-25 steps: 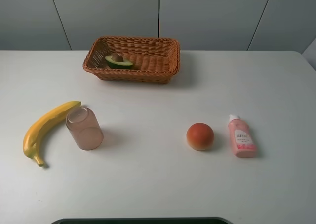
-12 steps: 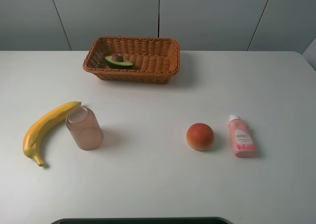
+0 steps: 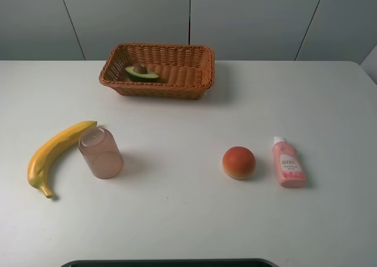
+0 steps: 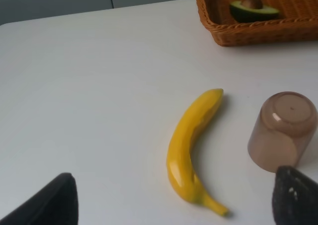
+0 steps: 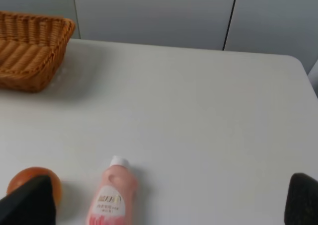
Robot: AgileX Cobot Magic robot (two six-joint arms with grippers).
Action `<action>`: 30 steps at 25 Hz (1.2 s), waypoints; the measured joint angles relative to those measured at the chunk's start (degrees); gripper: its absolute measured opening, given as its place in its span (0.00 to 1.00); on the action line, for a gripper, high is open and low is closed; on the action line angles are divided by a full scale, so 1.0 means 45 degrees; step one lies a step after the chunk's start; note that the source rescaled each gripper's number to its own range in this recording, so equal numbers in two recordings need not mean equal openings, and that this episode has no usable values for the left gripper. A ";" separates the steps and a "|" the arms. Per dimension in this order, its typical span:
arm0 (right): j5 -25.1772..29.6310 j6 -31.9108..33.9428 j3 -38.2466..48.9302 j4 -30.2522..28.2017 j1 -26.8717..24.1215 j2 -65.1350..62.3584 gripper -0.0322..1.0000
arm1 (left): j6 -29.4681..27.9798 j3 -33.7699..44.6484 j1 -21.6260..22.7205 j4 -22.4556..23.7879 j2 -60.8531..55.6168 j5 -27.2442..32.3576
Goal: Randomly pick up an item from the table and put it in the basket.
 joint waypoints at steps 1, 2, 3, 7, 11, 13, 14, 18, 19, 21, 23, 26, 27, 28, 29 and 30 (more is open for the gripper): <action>0.0125 0.0000 0.0102 0.0000 0.0000 -0.0049 1.00 | 0.0000 0.0000 0.0000 0.0000 0.0000 0.0000; 0.0210 0.0000 0.0225 0.0000 0.0000 -0.0045 1.00 | 0.0000 0.0000 0.0000 0.0000 0.0000 0.0000; 0.0243 0.0000 0.0245 0.0000 0.0000 -0.0045 1.00 | 0.0000 0.0000 0.0000 0.0000 0.0000 0.0000; 0.0265 0.0047 0.0245 0.0000 0.0000 -0.0052 1.00 | 0.0000 0.0000 0.0000 0.0000 0.0000 0.0000; 0.0265 0.0282 0.0245 0.0000 0.0000 -0.0074 1.00 | 0.0000 0.0000 0.0000 0.0000 0.0000 0.0000; 0.0265 0.0506 0.0245 0.0000 0.0000 -0.0074 1.00 | 0.0000 0.0000 0.0000 0.0000 0.0000 0.0000; 0.0265 0.0599 0.0245 0.0000 0.0000 -0.0074 1.00 | 0.0000 0.0000 0.0000 0.0000 0.0000 0.0000; 0.0265 0.0662 0.0245 0.0000 0.0000 -0.0101 1.00 | 0.0000 0.0000 0.0000 0.0000 0.0000 0.0000; 0.0265 0.0685 0.0245 0.0000 0.0000 -0.0101 1.00 | 0.0000 0.0000 0.0000 0.0000 0.0000 0.0000; 0.0265 0.0709 0.0245 0.0000 0.0000 -0.0101 1.00 | 0.0000 0.0000 0.0000 0.0000 0.0000 0.0000; 0.0265 0.0709 0.0245 0.0000 0.0000 -0.0101 1.00 | 0.0000 0.0000 0.0000 0.0000 0.0000 0.0000; 0.0265 0.0709 0.0245 0.0000 0.0000 -0.0101 1.00 | 0.0000 0.0000 0.0000 0.0000 0.0000 0.0000; 0.0265 0.0709 0.0245 0.0000 0.0000 -0.0101 1.00 | 0.0000 0.0000 0.0000 0.0000 0.0000 0.0000; 0.0265 0.0733 0.0245 0.0000 0.0000 -0.0101 1.00 | 0.0072 0.0000 0.0000 0.0000 0.0000 0.0000; 0.0265 0.0733 0.0245 0.0000 0.0000 -0.0101 1.00 | 0.0072 0.0000 0.0000 0.0000 0.0000 0.0000; 0.0265 0.0733 0.0245 0.0000 0.0000 -0.0101 1.00 | 0.0072 0.0000 0.0000 0.0000 0.0000 0.0000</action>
